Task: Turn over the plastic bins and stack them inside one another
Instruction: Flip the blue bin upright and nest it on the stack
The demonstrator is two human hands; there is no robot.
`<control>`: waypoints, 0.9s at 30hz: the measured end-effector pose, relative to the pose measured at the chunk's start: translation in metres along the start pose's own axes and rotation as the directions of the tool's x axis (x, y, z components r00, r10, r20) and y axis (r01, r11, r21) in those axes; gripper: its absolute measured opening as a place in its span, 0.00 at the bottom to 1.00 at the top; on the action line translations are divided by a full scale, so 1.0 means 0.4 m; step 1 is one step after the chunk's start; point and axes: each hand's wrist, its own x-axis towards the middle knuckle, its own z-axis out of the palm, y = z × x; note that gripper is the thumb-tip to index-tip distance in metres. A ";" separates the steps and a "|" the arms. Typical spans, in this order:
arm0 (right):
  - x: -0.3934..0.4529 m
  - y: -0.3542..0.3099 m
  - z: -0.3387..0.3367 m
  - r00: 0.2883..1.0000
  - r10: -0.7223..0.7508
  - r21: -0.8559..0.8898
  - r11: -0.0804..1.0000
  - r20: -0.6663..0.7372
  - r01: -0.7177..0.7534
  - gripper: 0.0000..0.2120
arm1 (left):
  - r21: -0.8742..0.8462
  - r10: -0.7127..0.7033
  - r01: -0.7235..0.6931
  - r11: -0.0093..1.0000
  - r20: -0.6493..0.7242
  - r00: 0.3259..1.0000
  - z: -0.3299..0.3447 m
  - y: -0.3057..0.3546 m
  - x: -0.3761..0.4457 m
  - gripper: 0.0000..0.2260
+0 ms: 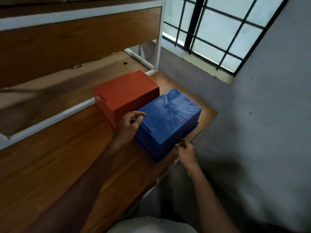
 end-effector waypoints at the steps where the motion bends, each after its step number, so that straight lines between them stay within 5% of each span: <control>1: 0.034 0.002 -0.013 1.000 0.001 -0.039 0.999 0.018 0.000 0.20 | 0.058 0.003 -0.002 0.998 -0.008 1.000 0.018 0.006 0.033 0.08; 5: 0.164 0.050 -0.046 0.994 0.009 -0.154 0.988 0.105 0.007 0.27 | 0.280 -0.006 0.026 0.960 -0.072 0.997 0.097 0.014 0.138 0.07; 9: 0.191 0.024 -0.067 0.992 -0.022 -0.255 0.966 0.123 0.053 0.27 | 0.508 -0.045 0.065 0.859 -0.053 0.998 0.131 -0.009 0.211 0.24; 13: 0.221 0.042 -0.086 0.989 0.012 -0.277 0.960 0.151 0.031 0.30 | 0.627 -0.193 0.205 0.751 -0.089 0.977 0.148 -0.015 0.233 0.28; 17: 0.239 0.058 -0.089 0.989 0.009 -0.236 0.971 0.148 0.026 0.35 | 0.613 -0.253 0.267 0.744 -0.113 0.961 0.170 -0.030 0.222 0.31; 22: 0.245 0.050 -0.102 0.989 0.111 -0.097 0.990 0.100 -0.102 0.29 | 0.597 -0.292 0.285 0.750 -0.088 0.952 0.200 -0.039 0.201 0.36; 27: 0.260 0.070 -0.119 0.987 0.132 0.067 0.988 0.092 -0.139 0.25 | 0.571 -0.301 0.277 0.773 -0.055 0.952 0.235 0.026 0.129 0.29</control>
